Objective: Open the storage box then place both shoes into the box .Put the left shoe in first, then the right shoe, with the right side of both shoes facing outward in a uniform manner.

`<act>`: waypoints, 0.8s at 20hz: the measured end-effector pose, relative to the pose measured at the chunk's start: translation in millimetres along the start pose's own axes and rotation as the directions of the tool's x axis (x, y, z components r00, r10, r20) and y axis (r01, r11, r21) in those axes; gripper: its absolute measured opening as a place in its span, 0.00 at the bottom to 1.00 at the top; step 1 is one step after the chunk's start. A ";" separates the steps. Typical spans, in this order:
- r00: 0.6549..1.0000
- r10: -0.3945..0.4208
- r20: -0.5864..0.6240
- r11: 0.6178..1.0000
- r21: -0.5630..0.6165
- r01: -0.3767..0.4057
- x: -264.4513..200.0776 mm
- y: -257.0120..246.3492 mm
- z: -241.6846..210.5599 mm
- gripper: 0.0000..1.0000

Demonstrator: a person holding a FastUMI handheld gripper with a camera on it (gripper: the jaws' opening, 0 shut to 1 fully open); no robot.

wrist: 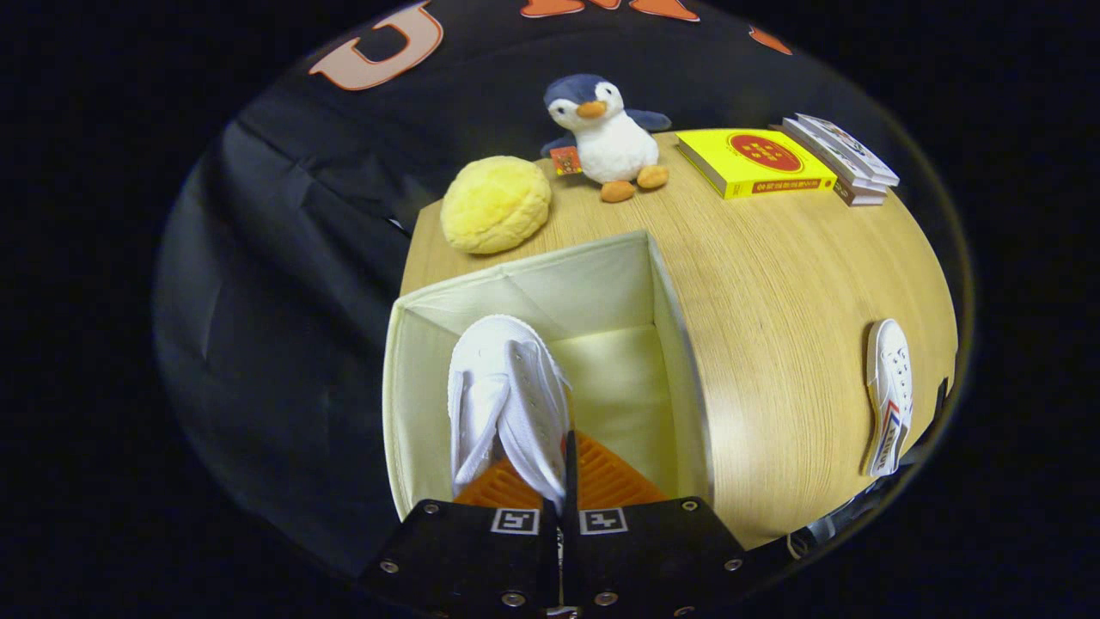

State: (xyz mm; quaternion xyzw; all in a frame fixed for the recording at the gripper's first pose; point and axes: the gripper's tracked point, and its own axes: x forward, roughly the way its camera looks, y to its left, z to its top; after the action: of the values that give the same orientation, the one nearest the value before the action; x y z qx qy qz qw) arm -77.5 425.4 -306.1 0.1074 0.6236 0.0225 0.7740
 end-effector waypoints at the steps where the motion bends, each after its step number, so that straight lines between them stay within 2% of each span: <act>1: 1.000 -0.013 -0.020 1.000 0.004 0.013 8.7 0.9 -2.1 0.03; 5: 0.992 -0.042 -0.117 0.997 0.060 0.049 30.4 6.7 -20.7 0.03; 7: 0.985 -0.020 -0.172 0.997 0.066 0.032 36.6 16.9 -33.2 0.04; 9: 0.972 0.027 -0.233 0.998 0.062 -0.013 39.8 32.3 -51.2 0.12; 11: 0.974 0.042 -0.223 0.999 0.026 -0.037 37.4 33.7 -50.6 0.21; 13: 0.964 0.098 -0.246 0.995 0.037 -0.091 28.1 37.7 -55.2 0.27; 16: 0.948 0.188 -0.256 0.982 0.044 -0.183 4.8 42.4 -53.5 0.43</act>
State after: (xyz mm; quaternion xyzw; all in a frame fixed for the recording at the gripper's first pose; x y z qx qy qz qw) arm -124.2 475.0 -313.2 0.1690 0.7067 0.1028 0.6793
